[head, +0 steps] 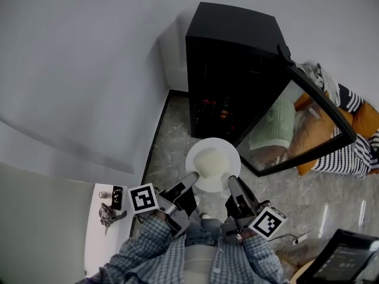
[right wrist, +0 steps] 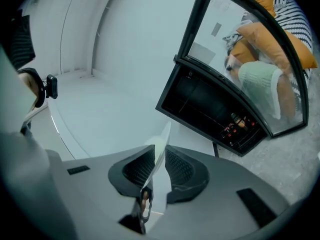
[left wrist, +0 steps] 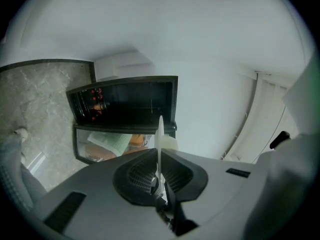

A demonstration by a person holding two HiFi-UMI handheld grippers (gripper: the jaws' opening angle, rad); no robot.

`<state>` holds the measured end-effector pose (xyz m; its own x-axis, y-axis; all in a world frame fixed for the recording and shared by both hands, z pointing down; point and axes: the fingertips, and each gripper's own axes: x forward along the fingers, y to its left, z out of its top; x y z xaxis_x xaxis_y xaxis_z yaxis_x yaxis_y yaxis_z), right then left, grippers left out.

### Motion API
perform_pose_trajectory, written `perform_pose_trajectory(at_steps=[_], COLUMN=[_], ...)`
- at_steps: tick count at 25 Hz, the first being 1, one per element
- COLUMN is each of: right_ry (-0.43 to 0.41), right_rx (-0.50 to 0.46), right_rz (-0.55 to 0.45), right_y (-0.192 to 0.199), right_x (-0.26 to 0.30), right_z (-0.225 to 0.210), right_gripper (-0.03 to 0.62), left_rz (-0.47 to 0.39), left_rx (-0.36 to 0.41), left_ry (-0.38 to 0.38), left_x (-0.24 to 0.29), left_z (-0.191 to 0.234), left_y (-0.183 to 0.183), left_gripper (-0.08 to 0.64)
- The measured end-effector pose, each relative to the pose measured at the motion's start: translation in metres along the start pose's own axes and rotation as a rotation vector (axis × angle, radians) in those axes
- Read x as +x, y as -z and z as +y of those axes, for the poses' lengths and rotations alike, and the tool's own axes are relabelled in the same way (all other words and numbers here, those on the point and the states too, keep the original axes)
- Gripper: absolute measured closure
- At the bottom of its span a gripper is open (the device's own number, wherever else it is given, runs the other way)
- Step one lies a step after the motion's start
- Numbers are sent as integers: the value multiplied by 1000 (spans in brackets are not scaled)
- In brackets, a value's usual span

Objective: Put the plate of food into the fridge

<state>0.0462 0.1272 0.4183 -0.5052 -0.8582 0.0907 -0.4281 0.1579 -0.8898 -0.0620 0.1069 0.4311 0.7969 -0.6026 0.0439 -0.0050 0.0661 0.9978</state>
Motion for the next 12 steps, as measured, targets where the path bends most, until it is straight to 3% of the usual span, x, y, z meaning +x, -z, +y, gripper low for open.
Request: perform_pose_trajectory(at_steps=[12], right_ry=[20], right_rx=[18], right_rz=[-33], right_y=[-9], right_x=[41], right_z=[-2], right_gripper=[522], left_rz=[22], left_rx=[6], left_ry=[11], left_x=[17], left_z=[-1], left_y=[-42], left_gripper=[543])
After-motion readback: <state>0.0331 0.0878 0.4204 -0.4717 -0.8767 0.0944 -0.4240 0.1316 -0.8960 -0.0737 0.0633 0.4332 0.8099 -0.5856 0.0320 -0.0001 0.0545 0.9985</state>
